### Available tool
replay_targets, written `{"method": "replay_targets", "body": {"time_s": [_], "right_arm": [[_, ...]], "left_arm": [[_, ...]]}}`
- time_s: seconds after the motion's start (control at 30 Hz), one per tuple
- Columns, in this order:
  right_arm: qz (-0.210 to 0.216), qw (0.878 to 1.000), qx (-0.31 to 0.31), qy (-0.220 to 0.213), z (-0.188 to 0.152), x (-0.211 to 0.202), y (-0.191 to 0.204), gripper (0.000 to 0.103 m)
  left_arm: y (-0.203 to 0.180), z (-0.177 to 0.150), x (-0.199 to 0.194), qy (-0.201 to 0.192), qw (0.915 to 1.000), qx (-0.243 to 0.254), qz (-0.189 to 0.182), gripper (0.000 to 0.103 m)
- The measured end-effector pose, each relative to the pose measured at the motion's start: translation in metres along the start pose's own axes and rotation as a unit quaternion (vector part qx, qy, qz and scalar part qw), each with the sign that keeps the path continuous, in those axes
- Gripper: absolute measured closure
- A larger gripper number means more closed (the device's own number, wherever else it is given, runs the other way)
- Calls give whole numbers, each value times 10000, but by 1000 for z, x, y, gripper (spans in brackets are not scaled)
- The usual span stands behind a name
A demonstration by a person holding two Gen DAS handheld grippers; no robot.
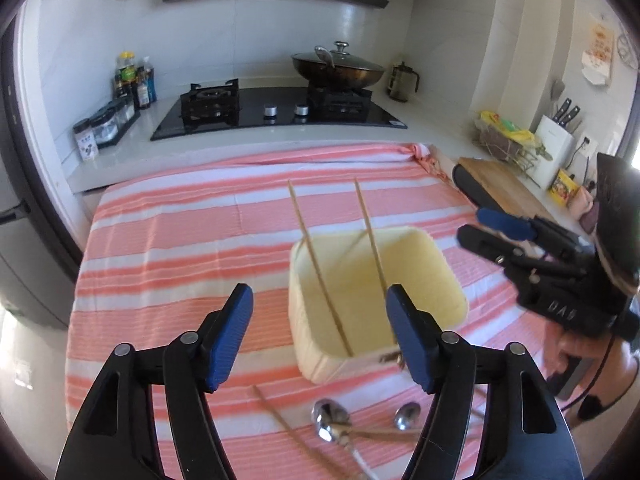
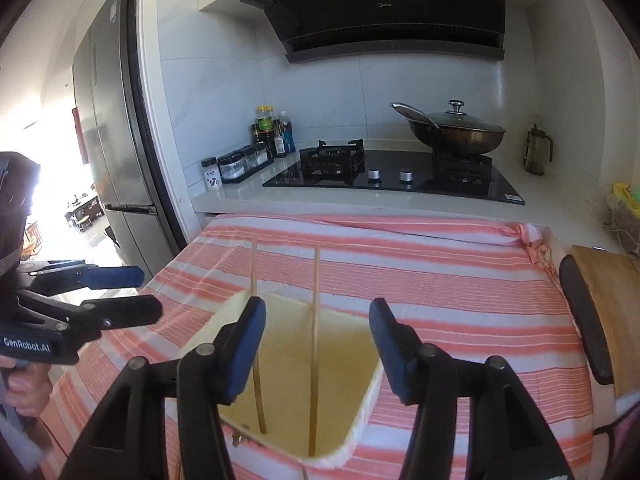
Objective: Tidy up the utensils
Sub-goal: 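Lower the chopsticks into the holder and open both tools, then withdraw both tools back over the remaining chopsticks and spoons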
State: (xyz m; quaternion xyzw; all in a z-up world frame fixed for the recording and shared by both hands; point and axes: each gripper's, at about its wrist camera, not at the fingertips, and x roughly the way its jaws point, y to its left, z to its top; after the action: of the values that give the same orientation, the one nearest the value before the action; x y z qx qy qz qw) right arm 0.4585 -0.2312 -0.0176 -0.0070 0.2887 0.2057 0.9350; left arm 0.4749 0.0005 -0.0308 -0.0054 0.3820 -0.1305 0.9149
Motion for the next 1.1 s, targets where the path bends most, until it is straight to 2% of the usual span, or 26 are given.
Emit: {"method": "replay_targets", "body": {"time_s": [0.17, 0.33, 0.43, 0.53, 0.7, 0.83, 1.03, 1.1], "right_arm": [[-120, 9995, -233, 169, -44, -62, -6, 47], [-667, 9971, -168, 330, -128, -116, -27, 47], [-935, 9952, 48, 269, -177, -139, -45, 47], [-1393, 9883, 263, 568, -214, -144, -64, 47], [-1633, 9785, 889, 889, -248, -148, -94, 47], [-1609, 9748, 1184, 998, -261, -148, -104, 47], [-1485, 9750, 1199, 1137, -265, -136, -98, 47], [-1480, 9743, 1222, 1177, -268, -134, -97, 47]], "left_arm": [[26, -81, -32, 307, 9988, -277, 268, 23], [45, -168, -44, 392, 9935, -743, 768, 23], [49, -201, -41, 296, 9904, -951, 960, 23], [49, -220, -29, 301, 9884, -994, 1112, 23], [49, -232, -14, 201, 9860, -1011, 1311, 23], [55, -238, -6, 226, 9846, -1126, 1319, 23], [60, -247, 5, 414, 9824, -1285, 1294, 23], [62, -247, 3, 375, 9825, -1335, 1241, 18]]}}
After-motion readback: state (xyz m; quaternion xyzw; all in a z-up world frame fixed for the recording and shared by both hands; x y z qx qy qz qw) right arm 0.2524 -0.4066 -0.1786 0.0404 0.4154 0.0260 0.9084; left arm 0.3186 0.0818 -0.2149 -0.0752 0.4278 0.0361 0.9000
